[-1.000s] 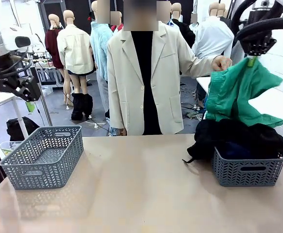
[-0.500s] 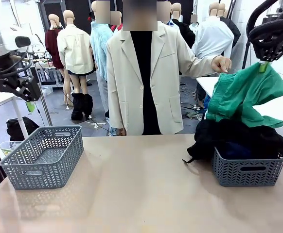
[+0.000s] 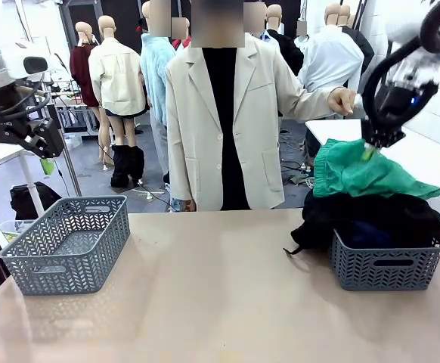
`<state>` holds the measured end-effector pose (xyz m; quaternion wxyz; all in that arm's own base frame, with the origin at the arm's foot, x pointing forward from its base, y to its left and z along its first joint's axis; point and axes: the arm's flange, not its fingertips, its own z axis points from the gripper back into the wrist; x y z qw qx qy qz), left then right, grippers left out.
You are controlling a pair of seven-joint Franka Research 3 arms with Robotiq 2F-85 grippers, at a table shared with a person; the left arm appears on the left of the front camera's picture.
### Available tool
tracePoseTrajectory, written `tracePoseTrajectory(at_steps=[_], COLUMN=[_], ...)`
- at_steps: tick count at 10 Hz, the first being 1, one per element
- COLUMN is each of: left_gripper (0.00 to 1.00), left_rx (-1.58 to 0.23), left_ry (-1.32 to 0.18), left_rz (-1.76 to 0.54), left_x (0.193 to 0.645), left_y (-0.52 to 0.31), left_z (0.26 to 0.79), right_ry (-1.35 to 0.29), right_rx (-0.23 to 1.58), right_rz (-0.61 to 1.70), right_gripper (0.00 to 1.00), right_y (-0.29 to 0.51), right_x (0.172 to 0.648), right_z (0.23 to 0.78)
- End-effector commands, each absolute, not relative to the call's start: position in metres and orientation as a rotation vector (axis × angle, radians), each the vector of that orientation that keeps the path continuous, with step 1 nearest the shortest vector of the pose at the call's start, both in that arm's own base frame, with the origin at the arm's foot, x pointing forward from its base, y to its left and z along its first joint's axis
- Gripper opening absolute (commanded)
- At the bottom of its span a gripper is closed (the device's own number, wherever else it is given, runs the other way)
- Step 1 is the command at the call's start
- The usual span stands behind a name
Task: Sort the tops and bottoms.
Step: Sort the clothes according to human instructions.
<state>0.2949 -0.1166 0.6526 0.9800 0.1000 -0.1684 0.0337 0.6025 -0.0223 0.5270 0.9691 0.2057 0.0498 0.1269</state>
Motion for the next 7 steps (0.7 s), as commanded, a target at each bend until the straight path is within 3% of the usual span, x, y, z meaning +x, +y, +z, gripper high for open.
tracePoseTrajectory(at_steps=[1,3,7], left_gripper=[1.0,1.0,1.0], left_rx=[0.191,0.191,0.191], left_ry=[-0.33,-0.33,-0.33], left_rz=[0.068,0.068,0.068], left_x=[0.295,0.295,0.295], left_y=[-0.115,-0.115,-0.115], left_z=[0.655,0.655,0.655], right_ry=[0.07,-0.049,-0.287], right_rx=[0.325,0.221,0.225], right_rz=[0.261,0.32,0.175], right_gripper=[0.0,0.0,0.76], right_y=[-0.002,0.0,0.006], right_x=[0.463,0.447,0.464], right_z=[0.438,0.444,0.449])
